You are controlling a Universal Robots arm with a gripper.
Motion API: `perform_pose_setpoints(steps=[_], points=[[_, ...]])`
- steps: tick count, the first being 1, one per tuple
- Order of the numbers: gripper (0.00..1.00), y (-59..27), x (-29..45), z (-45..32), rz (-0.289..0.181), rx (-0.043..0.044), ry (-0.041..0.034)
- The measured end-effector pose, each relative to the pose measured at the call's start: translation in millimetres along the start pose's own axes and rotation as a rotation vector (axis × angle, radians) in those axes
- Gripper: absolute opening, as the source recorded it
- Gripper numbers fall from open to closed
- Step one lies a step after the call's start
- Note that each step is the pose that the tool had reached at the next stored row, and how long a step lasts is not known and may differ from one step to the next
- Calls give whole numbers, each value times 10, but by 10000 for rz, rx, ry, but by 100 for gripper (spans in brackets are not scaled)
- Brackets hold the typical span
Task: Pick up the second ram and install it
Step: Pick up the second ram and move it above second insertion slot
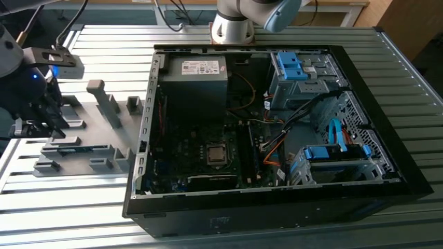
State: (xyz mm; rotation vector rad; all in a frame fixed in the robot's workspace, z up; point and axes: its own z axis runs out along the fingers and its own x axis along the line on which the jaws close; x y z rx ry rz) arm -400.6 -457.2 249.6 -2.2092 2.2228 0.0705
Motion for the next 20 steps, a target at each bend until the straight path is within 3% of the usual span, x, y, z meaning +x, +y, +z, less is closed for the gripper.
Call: perform_pose_setpoints(steps=[5, 20], points=[[31, -2, 3, 61, -3, 0, 0], [31, -4, 19, 115, -2, -1, 0]])
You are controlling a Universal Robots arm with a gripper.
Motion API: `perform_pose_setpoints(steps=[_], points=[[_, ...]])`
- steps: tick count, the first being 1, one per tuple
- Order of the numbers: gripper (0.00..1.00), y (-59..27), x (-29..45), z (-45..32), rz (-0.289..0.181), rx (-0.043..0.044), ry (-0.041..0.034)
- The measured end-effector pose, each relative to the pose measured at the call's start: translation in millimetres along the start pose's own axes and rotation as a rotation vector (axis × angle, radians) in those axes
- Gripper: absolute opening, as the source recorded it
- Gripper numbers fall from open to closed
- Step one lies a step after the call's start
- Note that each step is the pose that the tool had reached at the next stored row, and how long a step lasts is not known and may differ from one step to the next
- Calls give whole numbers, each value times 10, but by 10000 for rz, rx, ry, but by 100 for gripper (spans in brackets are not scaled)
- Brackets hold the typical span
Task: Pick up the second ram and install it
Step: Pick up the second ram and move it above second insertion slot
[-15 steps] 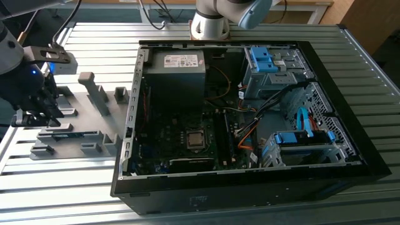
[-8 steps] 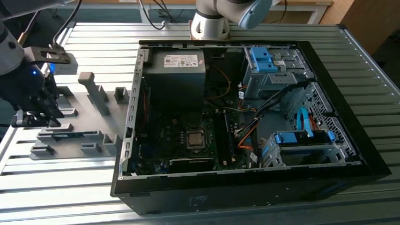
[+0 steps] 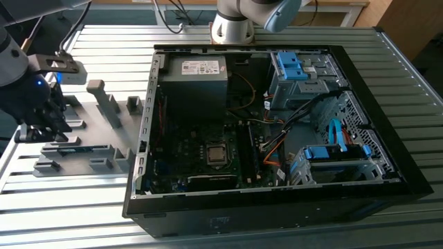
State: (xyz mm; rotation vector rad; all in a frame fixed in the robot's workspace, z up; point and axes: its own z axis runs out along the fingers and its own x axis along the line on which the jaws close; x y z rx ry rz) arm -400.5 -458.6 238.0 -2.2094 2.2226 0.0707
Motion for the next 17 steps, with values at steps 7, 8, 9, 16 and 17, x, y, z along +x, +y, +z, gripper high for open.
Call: perform_pose_setpoints(steps=[7, 8, 9, 16, 17], points=[[31, -2, 27, 77, 0, 0, 0], [31, -2, 28, 81, 0, 0, 0], [31, -3, 29, 86, 0, 0, 0], [31, -3, 35, 117, 0, -1, 0], [31, -4, 36, 121, 0, 0, 0]])
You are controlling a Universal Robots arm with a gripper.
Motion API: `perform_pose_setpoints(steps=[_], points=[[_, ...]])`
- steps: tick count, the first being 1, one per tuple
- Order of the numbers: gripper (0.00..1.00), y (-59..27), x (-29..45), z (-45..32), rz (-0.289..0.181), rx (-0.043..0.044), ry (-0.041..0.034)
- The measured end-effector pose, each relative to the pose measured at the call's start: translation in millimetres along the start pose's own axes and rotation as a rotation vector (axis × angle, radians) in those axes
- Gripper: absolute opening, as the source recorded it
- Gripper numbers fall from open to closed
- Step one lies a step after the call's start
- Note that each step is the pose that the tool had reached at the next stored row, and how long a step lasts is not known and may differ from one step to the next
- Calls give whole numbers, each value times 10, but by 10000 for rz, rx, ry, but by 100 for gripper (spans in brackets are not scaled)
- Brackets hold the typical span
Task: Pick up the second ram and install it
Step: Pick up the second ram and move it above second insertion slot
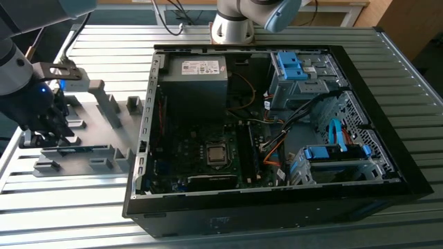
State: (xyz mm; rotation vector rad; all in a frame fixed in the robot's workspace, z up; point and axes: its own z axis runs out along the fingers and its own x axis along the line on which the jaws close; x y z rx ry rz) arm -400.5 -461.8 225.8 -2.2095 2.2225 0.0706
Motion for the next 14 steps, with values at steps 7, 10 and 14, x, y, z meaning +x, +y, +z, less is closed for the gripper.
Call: perform_pose_setpoints(steps=[7, 10, 14], points=[[31, -1, 2, 22, 0, 0, 0], [31, -1, 2, 22, 0, -1, 1], [31, -1, 2, 24, 0, 0, 0]])
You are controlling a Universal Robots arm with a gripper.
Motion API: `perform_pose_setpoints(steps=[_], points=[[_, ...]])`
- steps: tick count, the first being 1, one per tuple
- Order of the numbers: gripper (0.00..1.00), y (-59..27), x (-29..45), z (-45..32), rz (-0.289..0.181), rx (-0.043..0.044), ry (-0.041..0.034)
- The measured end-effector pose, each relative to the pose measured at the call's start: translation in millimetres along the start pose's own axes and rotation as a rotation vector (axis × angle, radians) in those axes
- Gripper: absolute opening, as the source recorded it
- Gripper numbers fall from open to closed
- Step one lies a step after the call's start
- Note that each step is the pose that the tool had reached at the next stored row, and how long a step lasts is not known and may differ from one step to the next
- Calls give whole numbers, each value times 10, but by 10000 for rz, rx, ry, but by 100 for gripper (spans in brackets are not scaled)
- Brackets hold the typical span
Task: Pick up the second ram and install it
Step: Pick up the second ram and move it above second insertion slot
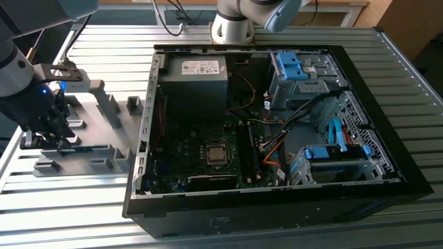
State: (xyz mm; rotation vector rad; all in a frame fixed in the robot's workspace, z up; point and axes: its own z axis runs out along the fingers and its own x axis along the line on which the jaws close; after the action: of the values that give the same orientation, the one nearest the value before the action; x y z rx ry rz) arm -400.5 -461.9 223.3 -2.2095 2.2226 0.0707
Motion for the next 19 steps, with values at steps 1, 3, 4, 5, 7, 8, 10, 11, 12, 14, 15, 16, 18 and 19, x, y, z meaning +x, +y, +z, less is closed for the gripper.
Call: perform_pose_setpoints(steps=[1, 3, 4, 5, 7, 8, 10, 11, 12, 14, 15, 16, 18, 19], points=[[31, 0, 0, 1, 0, 1, 0], [31, 0, 0, 8, 0, 3, -2], [31, 0, 1, 12, 1, 1, -1], [31, -1, 3, 18, -5, -1, 1], [31, -1, 6, 34, -40, 0, 0], [31, -1, 7, 41, -58, 0, 0], [31, -2, 8, 59, -66, -2, 1], [31, -2, 8, 69, -66, -2, 2], [31, -2, 9, 80, -66, -2, 2], [31, -3, 10, 103, -67, -2, 1], [31, -3, 10, 115, -67, -2, 1], [31, -3, 11, 125, -66, -3, 2], [31, -4, 12, 142, -66, -3, 3], [31, -4, 12, 148, -67, -3, 3]])
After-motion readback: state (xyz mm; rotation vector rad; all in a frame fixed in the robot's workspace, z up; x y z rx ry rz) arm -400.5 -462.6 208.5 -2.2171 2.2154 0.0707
